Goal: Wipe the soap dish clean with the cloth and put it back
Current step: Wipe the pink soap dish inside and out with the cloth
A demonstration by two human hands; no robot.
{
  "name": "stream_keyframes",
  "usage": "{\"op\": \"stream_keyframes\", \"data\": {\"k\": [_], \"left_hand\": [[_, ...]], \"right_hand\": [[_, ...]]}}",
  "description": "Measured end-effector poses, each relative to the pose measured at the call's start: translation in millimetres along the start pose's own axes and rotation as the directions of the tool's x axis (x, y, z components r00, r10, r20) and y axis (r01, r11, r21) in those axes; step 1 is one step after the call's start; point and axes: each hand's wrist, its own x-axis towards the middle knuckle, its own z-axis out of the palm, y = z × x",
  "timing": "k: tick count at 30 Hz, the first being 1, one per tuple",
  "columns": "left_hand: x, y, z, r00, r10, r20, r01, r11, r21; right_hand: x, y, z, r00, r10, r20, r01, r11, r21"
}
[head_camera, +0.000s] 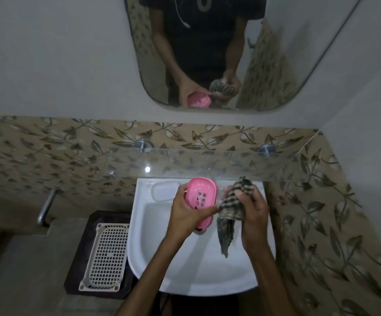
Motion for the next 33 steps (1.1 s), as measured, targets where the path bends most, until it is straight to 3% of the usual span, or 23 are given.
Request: {"op": "stream_keyframes", "data": {"k": [4,6,10,12,14,18,22,25,28,30,33], "left_hand": [[-16,18,-9,0.996,0.010,0.086,-0.003,0.996,-0.085],[-24,27,-20,0.986,0.017,0.168,0.030,0.961,-0.273],[-39,39,-34,0.953,0.069,0.296,0.159,0.719,-0.677],[-46,42,-29,0.956,0.042,0.291,0.215,0.574,-0.790],[-49,47,-24,0.960,0.051,0.277,0.214,0.507,-0.835],[-48,58,-23,0.959,0.085,0.268,0.193,0.494,-0.848],[-54,73,-29,0.952,0.078,0.297,0.169,0.676,-0.717],[-55,86,-33,0.964,0.021,0.267,0.178,0.694,-0.697],[-57,94,-37,0.958,-0.017,0.286,0.215,0.703,-0.678],[-59,93,-36,0.962,0.004,0.273,0.180,0.744,-0.644],[-61,84,-35,0.932,0.166,0.321,0.072,0.786,-0.614]], "right_hand": [[-14,-3,17,0.999,0.018,0.045,-0.014,0.997,-0.076],[-15,-9,21,0.999,-0.001,0.037,0.003,0.998,-0.055],[-19,-15,30,1.000,0.023,0.005,-0.023,1.000,-0.012],[-26,-18,39,0.999,0.053,0.007,-0.053,0.999,-0.007],[-34,-20,49,0.997,0.081,0.012,-0.081,0.997,0.002],[-40,-27,57,0.994,0.104,0.020,-0.105,0.994,0.028],[-41,-35,57,1.000,0.009,0.014,-0.008,0.997,-0.074],[-41,-34,55,0.998,-0.065,0.002,0.064,0.978,-0.200],[-42,-34,56,0.998,-0.070,0.012,0.070,0.973,-0.220],[-43,-35,58,1.000,-0.021,-0.013,0.019,0.987,-0.162],[-47,-37,65,0.985,0.169,-0.031,-0.166,0.982,0.093]]}}
